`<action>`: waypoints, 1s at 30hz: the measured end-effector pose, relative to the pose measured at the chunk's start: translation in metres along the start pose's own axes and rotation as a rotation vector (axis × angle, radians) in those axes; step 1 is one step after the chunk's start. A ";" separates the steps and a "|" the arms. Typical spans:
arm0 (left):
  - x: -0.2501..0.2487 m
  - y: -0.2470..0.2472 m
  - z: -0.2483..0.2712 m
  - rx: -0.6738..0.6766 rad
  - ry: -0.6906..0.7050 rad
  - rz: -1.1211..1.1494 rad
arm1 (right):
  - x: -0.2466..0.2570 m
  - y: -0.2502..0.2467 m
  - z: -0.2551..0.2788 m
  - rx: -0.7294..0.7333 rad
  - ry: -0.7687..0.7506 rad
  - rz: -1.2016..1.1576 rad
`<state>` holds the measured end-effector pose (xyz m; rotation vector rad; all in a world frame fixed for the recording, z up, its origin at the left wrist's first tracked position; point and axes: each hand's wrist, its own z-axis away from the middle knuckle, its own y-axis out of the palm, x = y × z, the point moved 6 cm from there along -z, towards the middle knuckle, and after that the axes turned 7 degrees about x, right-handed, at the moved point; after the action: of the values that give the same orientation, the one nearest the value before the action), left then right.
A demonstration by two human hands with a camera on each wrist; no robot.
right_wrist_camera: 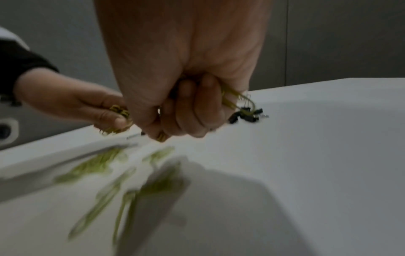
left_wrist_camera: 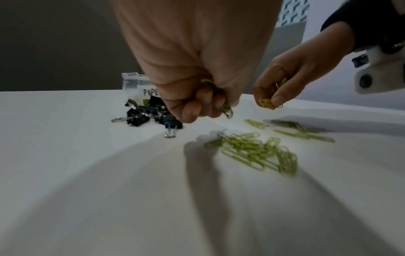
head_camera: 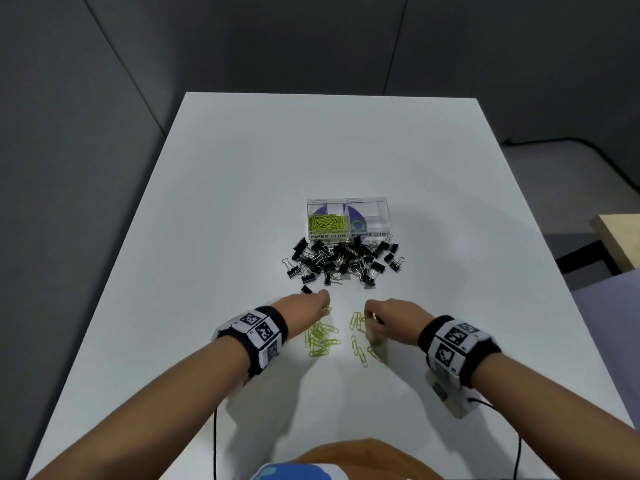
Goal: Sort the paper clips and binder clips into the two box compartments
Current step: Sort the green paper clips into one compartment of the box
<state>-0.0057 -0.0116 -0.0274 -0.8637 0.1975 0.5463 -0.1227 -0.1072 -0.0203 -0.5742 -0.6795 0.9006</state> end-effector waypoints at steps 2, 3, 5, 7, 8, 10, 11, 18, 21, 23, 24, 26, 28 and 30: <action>0.006 -0.020 0.009 -0.071 -0.003 0.079 | 0.006 -0.024 -0.005 -0.006 -0.028 0.001; 0.010 -0.033 0.012 -0.116 -0.011 0.113 | 0.009 -0.039 -0.010 -0.020 -0.039 0.001; 0.019 -0.063 0.015 -0.207 -0.039 0.141 | 0.014 -0.071 -0.024 -0.062 -0.038 -0.004; 0.028 -0.094 0.014 -0.294 -0.062 0.117 | 0.015 -0.101 -0.046 -0.102 0.001 -0.008; 0.031 -0.109 0.013 -0.332 -0.074 0.100 | 0.016 -0.117 -0.057 -0.121 0.026 -0.011; 0.037 -0.134 0.010 -0.391 -0.083 0.069 | 0.019 -0.145 -0.078 -0.166 0.062 -0.012; 0.040 -0.143 0.007 -0.409 -0.082 0.062 | 0.023 -0.158 -0.086 -0.185 0.074 -0.004; 0.047 -0.178 -0.019 -0.447 -0.084 0.072 | 0.030 -0.171 -0.129 -0.214 0.094 -0.081; 0.052 -0.176 -0.032 -0.419 -0.104 0.071 | 0.026 -0.170 -0.125 -0.265 0.024 -0.192; 0.051 -0.173 -0.042 -0.388 -0.110 0.061 | 0.020 -0.171 -0.111 -0.358 -0.030 -0.316; 0.048 -0.172 -0.048 -0.370 -0.102 0.050 | 0.016 -0.170 -0.102 -0.402 -0.049 -0.393; 0.040 -0.169 -0.061 -0.323 -0.080 0.010 | 0.009 -0.163 -0.083 -0.448 -0.071 -0.505; 0.029 -0.167 -0.072 -0.271 -0.072 -0.064 | 0.003 -0.148 -0.065 -0.440 -0.076 -0.555; 0.021 -0.164 -0.079 -0.219 -0.068 -0.143 | 0.001 -0.128 -0.051 -0.389 -0.082 -0.513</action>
<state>0.1031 -0.1503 0.0237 -1.0614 0.0128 0.4681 -0.0198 -0.1792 0.0366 -0.6660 -1.0307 0.3122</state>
